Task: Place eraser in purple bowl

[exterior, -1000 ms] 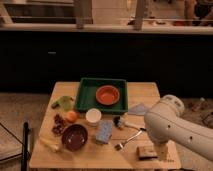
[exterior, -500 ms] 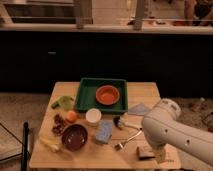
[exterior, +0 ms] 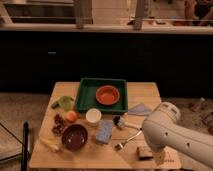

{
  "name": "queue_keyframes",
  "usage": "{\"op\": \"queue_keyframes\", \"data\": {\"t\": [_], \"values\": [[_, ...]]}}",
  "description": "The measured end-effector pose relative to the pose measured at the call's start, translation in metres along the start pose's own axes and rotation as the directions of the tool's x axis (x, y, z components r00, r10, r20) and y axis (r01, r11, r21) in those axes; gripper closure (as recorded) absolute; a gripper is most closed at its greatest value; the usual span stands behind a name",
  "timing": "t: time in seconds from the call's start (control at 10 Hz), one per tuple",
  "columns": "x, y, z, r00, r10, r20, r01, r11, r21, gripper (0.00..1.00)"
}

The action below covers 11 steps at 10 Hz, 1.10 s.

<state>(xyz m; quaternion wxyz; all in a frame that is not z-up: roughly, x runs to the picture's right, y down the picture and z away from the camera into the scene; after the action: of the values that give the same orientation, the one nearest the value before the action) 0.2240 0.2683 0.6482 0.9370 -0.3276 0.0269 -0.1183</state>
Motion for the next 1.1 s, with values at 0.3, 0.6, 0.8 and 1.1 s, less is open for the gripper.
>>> {"op": "queue_keyframes", "data": {"t": [0.3, 0.6, 0.8, 1.1], "values": [[0.003, 0.003, 0.007, 0.999, 0.019, 0.044, -0.018, 1.000, -0.003, 0.20], [0.008, 0.008, 0.026, 0.980, 0.051, 0.194, -0.050, 0.999, -0.013, 0.20], [0.009, 0.008, 0.038, 0.952, 0.056, 0.300, -0.063, 0.998, 0.014, 0.20], [0.008, 0.002, 0.050, 0.934, 0.046, 0.354, -0.076, 0.995, 0.071, 0.20]]}}
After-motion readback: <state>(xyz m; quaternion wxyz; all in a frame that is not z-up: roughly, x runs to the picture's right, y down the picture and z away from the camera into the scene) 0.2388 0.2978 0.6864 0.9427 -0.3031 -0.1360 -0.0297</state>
